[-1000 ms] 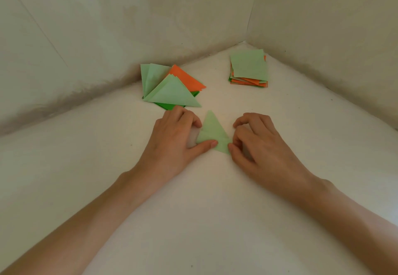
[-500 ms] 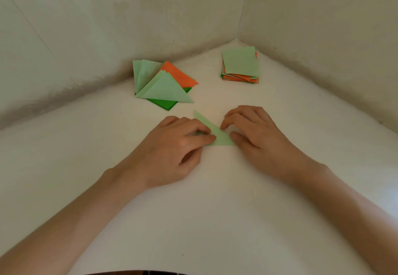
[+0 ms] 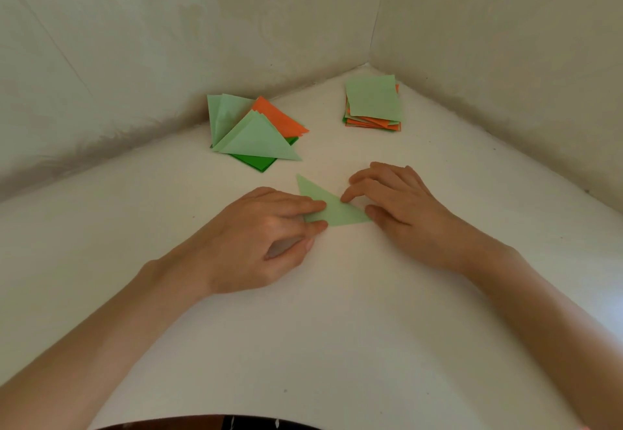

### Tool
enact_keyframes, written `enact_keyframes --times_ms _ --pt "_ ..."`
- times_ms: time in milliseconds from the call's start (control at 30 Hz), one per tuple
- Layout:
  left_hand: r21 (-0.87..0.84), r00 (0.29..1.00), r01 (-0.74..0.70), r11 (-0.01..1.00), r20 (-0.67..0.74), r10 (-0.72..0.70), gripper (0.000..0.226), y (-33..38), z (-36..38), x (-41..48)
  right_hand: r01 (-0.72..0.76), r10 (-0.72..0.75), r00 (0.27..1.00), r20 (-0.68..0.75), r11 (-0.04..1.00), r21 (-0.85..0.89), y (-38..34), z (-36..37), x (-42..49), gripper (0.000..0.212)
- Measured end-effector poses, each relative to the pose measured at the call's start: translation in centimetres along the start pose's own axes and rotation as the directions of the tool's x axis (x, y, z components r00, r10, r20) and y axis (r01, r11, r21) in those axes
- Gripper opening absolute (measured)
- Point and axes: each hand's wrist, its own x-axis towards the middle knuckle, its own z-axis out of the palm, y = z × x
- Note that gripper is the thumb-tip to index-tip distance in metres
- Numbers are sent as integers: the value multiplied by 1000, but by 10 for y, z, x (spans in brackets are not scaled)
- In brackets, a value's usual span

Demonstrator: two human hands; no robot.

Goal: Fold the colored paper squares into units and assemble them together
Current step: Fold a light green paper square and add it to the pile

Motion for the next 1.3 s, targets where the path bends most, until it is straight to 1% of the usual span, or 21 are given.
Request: enact_keyframes --times_ms 100,200,267,333,367,400,467,533,567,633,767,867,933,1000,1100,1167,1200,1233,1300 --pt "-107 1000 -9 994 -13 8 37 -8 -2 -2 66 -65 998 -9 997 34 6 -1 1 34" --pt "-161 999 -10 987 -36 4 38 -11 0 -5 106 -106 994 -20 994 22 9 -3 1 37" --pt "-186 993 -1 982 -117 -21 39 -10 1 -5 134 -134 990 -49 991 -5 10 -3 0 36" --pt "-221 972 34 975 -218 -83 36 -11 -1 -4 160 -161 984 -73 987 -27 9 -3 -1 36" --pt "-253 963 61 966 -241 -124 37 -12 -2 -4 163 -164 984 -74 986 -24 8 -3 -1 36" --pt "-291 959 96 952 -230 -166 41 -13 -4 -3 160 -160 985 -67 987 -7 6 -2 -1 37" --pt "-344 967 158 925 -135 -215 51 -15 -4 -3 151 -149 988 -44 987 52 2 -1 0 37" --pt "-339 979 170 925 -46 -197 56 -16 -1 -3 149 -145 989 -42 981 121 -2 -2 1 29" --pt "-323 984 161 933 -24 -178 57 -16 0 -3 150 -145 988 -47 977 155 -4 -2 1 23" --pt "-293 989 138 946 -13 -148 59 -16 1 -3 165 -154 986 -66 966 198 -7 -4 0 15" --pt "-239 994 96 966 -24 -105 57 -14 0 -3 251 -229 965 -125 947 202 -13 -7 -2 3" --pt "-253 994 102 962 -20 -111 57 -13 -1 -3 302 -263 944 -200 931 203 -15 -10 -2 14" --pt "-265 995 93 960 -20 -102 56 -14 -2 -5 315 -261 931 -255 928 200 -17 -12 -3 15" --pt "-238 996 74 968 -21 -81 54 -12 -2 -5 313 -243 924 -296 925 217 -18 -13 -4 16" --pt "-218 994 104 970 10 -105 54 -10 -4 -5 315 -228 919 -323 916 250 -20 -13 -5 13" --pt "-307 986 166 937 32 -164 51 -9 -8 -5 313 -220 921 -323 909 275 -22 -13 -5 8" --pt "-377 976 216 901 61 -208 50 -8 -10 -6 307 -210 923 -322 907 287 -23 -13 -5 8" --pt "-438 963 268 858 102 -249 51 -7 -13 -6 298 -198 926 -320 905 304 -25 -13 -5 8" --pt "-499 947 322 805 166 -276 60 -4 -15 -6 284 -172 932 -319 894 346 -27 -12 -6 8"
